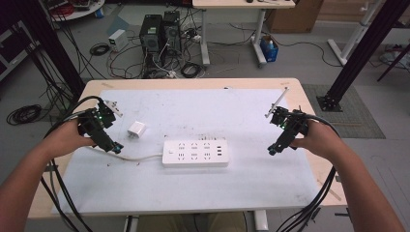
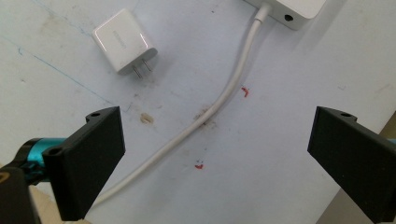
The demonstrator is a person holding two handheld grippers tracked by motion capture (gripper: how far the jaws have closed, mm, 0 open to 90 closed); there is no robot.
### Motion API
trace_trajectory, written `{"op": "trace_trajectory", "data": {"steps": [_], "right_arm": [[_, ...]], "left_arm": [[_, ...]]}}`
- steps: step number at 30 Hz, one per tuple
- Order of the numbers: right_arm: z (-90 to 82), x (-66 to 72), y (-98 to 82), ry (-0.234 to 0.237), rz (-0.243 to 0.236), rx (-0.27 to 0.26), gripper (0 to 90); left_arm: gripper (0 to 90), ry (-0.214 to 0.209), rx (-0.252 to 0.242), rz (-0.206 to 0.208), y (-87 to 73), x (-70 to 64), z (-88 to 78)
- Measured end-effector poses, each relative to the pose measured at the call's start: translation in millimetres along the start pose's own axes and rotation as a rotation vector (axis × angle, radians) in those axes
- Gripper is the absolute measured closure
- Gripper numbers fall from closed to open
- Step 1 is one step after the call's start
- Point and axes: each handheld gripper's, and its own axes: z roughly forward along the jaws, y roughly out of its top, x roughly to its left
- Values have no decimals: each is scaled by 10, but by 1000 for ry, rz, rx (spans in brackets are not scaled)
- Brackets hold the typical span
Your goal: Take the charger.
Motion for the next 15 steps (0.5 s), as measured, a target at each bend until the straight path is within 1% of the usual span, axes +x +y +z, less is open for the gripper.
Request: {"op": "trace_trajectory", "data": {"steps": [3, 8, 14, 15], "right_arm": [[-12, 7, 6, 0, 2, -2, 13], [5, 10, 30, -2, -17, 0, 13], [-3, 10, 37, -4, -8, 1, 13], [-6, 11, 36, -6, -6, 1, 13]], "left_arm": [[39, 0, -5, -6, -5, 3, -6], [39, 6, -5, -9, -11, 1, -9], [39, 15, -14, -13, -18, -2, -41], [39, 22, -21, -24, -20, 3, -48]]}}
